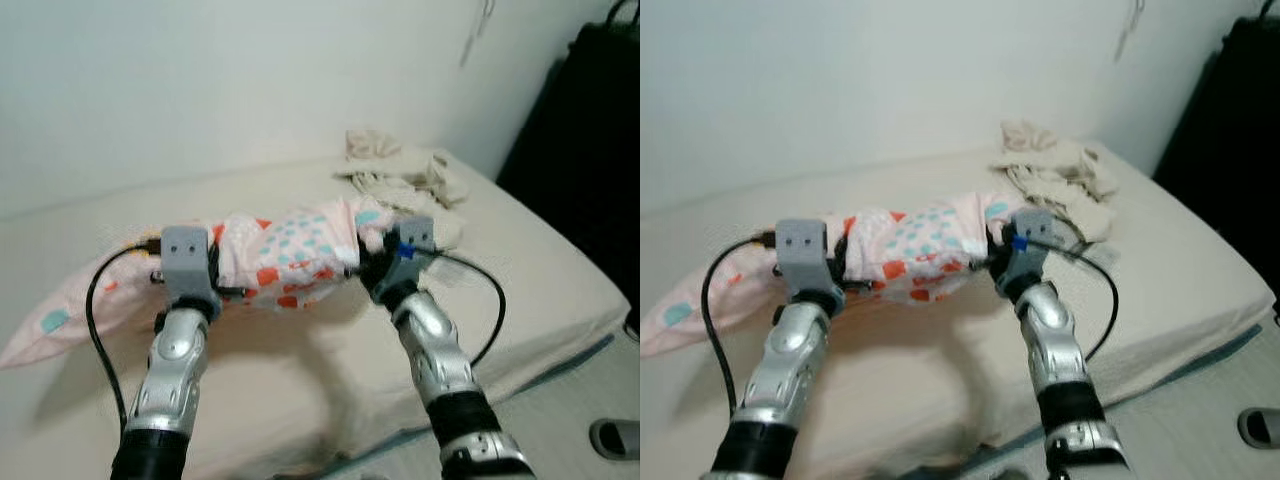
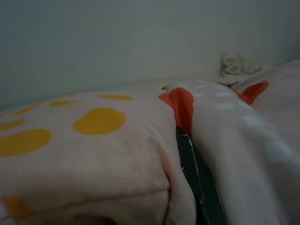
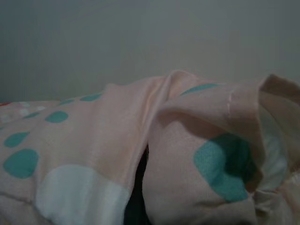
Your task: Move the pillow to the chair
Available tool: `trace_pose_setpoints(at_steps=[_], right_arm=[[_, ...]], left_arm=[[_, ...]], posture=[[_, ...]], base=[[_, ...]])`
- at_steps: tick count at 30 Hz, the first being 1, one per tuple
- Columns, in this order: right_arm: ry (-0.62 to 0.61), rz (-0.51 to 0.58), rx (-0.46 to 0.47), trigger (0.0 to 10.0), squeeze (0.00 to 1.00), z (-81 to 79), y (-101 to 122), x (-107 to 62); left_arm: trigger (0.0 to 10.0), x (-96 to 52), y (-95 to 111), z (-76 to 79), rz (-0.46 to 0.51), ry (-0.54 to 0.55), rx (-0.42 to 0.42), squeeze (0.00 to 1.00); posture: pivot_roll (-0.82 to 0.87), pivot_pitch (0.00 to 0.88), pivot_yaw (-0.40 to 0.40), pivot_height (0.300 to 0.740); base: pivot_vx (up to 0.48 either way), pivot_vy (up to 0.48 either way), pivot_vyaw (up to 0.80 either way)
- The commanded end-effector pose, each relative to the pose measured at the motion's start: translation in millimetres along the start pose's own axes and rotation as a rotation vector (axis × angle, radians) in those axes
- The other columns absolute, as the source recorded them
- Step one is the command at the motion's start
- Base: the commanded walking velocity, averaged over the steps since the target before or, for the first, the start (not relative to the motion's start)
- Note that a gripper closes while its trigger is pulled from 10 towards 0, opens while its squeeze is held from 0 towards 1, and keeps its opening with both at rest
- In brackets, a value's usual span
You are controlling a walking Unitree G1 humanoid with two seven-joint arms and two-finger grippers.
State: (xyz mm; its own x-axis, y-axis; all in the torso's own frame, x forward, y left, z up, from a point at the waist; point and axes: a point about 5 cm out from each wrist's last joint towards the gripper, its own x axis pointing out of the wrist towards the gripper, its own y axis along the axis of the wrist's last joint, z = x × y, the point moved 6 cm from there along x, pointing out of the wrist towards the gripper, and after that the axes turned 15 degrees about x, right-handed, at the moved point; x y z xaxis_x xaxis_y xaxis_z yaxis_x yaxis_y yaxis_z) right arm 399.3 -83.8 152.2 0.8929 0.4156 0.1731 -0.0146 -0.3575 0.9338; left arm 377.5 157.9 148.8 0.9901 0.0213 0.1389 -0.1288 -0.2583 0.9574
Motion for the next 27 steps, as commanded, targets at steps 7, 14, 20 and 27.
trace_pose_setpoints(at_steps=[7, 14, 20, 27], right_arm=[[0.092, -0.022, -0.026, 10.0, 0.0, -20.8, -1, 7.7], [0.012, -0.14, -0.005, 10.0, 0.0, -6.4, -30, 3.1], [-0.062, -0.29, -0.044, 10.0, 0.0, 12.4, -77, -22.6], [-0.166, -0.397, -0.076, 10.0, 0.0, 36.8, -105, -49.9]], left_arm=[[10.0, 3.5, 12, -2.8, 0.047, 0.035, -0.038, 0.0], [10.0, -2.0, -19, -1.8, -0.073, 0.002, -0.078, 0.0], [10.0, -19.1, -63, -7.1, -0.206, 0.012, -0.006, 0.0], [10.0, -34.0, -88, -8.4, -0.296, 0.018, 0.038, 0.0]], posture=[[-0.04, 0.0, -0.059, 0.74], [-0.03, 0.007, -0.059, 0.74], [-0.03, 0.034, -0.059, 0.74], [-0.04, 0.057, -0.06, 0.74]], base=[[0.0, 0.0, 0.0], [0.0, 0.0, 0.0], [0.0, 0.0, 0.0], [0.0, 0.0, 0.0]])
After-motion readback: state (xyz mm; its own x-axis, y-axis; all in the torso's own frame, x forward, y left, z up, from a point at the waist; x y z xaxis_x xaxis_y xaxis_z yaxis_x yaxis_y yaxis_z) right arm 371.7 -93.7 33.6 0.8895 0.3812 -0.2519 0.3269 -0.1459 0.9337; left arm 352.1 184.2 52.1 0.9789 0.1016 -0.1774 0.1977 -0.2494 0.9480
